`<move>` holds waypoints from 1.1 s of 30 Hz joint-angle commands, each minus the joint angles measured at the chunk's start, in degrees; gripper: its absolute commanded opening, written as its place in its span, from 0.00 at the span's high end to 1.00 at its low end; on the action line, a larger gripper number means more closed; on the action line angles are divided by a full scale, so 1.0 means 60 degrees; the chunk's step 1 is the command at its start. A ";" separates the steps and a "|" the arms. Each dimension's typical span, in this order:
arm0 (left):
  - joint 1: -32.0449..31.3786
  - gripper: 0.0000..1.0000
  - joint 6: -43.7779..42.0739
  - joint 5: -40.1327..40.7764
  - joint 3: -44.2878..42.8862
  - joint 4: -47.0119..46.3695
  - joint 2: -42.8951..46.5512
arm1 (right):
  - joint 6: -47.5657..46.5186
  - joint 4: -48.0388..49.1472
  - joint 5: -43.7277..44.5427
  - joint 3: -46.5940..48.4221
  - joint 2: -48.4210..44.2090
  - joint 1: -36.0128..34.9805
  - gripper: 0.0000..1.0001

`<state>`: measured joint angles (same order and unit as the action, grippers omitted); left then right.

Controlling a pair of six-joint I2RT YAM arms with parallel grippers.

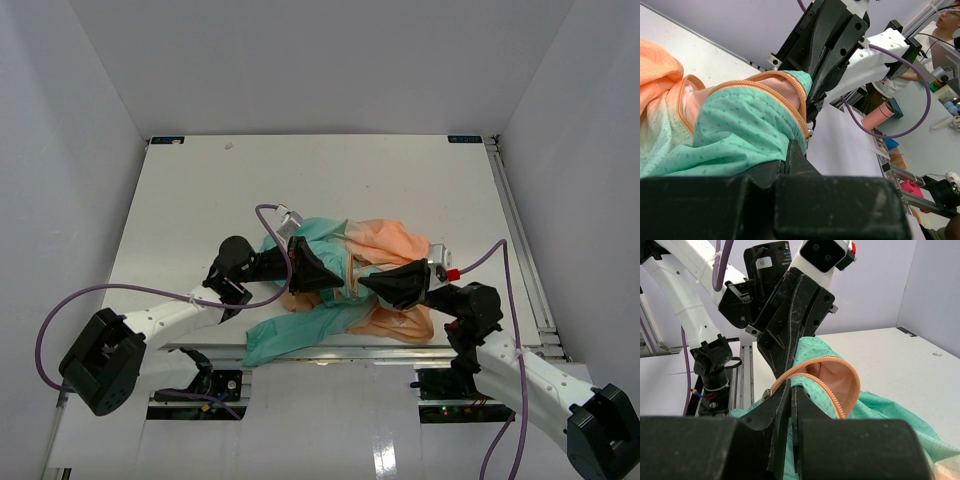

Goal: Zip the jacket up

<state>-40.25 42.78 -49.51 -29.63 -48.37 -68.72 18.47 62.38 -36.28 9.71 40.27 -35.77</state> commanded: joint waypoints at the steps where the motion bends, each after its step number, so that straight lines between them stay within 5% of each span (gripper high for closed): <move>1: -0.0045 1.00 -0.0476 0.0103 -0.0343 0.0433 0.0346 | -0.0290 -0.0123 0.0265 0.0621 -0.0224 -0.0059 0.92; 13: -0.0059 0.99 -0.0809 0.0265 -0.0362 0.0778 0.0603 | -0.0639 -0.1355 0.0498 0.1044 -0.0328 -0.0065 0.92; 19: -0.0059 0.70 -0.0642 0.0311 -0.0130 0.0357 0.0832 | -0.0515 -0.1139 0.0377 0.0872 -0.0208 -0.0074 0.92; 33: -0.0059 0.58 -0.0170 -0.0001 0.0018 -0.0521 0.0405 | -0.0251 -0.0595 0.0371 0.0703 -0.0089 -0.0258 0.92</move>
<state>-40.36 41.53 -48.66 -30.30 -48.67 -67.00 16.35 54.67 -34.62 12.97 39.84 -36.79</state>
